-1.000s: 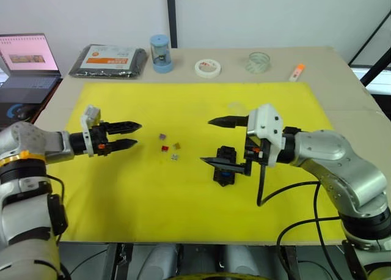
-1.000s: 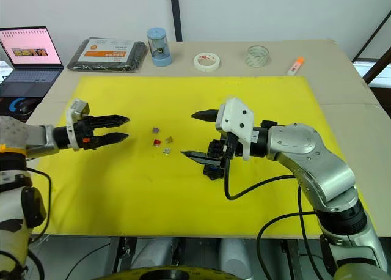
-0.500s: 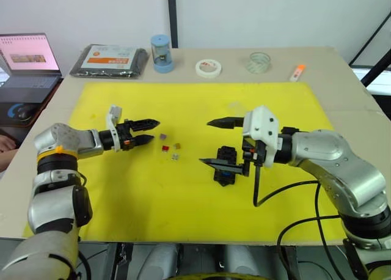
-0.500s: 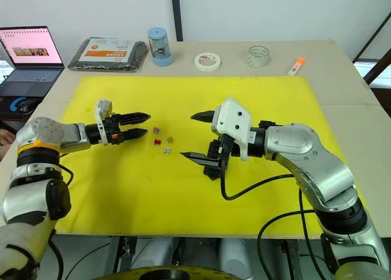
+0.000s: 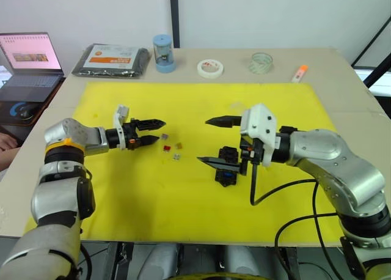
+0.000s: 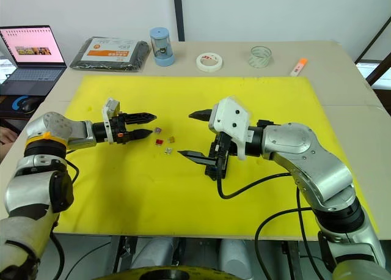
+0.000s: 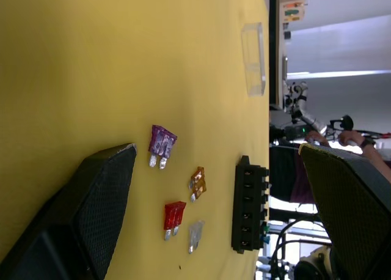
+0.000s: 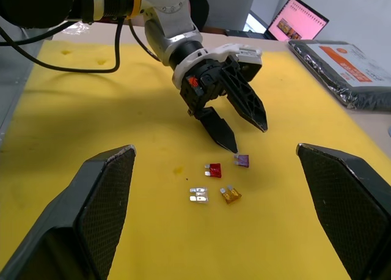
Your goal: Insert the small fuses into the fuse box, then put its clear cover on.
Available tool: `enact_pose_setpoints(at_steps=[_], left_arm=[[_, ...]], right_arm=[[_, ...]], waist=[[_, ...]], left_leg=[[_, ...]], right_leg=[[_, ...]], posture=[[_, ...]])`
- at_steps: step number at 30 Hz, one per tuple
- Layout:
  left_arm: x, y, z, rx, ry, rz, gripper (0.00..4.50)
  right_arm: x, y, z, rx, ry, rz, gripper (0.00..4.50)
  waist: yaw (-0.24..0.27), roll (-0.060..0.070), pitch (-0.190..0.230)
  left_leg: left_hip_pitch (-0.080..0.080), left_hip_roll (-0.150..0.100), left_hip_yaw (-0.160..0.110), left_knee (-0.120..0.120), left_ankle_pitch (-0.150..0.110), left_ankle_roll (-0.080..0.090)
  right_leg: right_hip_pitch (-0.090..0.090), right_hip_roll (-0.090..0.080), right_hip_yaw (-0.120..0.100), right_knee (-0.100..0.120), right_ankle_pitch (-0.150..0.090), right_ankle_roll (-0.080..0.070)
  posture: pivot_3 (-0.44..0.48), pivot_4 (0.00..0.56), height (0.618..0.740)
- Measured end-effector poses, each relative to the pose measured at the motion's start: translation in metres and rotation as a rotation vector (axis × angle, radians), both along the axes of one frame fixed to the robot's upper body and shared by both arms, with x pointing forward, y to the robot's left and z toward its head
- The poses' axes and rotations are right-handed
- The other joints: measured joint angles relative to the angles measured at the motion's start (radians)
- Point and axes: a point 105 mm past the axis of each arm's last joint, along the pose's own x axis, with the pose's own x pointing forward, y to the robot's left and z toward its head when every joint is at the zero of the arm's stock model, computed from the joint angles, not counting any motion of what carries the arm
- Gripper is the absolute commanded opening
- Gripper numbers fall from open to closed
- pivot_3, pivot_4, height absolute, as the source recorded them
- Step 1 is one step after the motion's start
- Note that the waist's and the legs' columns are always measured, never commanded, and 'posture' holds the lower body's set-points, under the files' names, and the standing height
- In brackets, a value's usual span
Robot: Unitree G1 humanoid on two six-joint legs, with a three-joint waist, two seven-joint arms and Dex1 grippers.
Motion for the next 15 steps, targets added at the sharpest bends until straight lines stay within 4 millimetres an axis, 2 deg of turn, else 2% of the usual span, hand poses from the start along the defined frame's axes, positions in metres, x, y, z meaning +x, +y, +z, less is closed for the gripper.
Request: enact_pose_setpoints(at_steps=[15], left_arm=[[0.005, -0.017, -0.005, 0.030, -0.044, -0.051, 4.50]], right_arm=[[-0.001, 0.002, -0.006, -0.006, 0.012, 0.006, 4.47]], waist=[[0.003, 0.000, 0.000]], left_leg=[[0.000, -0.001, 0.000, 0.000, 0.000, 0.000]], right_leg=[[0.001, 0.000, 0.000, 0.000, 0.000, 0.000]], posture=[[0.000, 0.150, 0.740]])
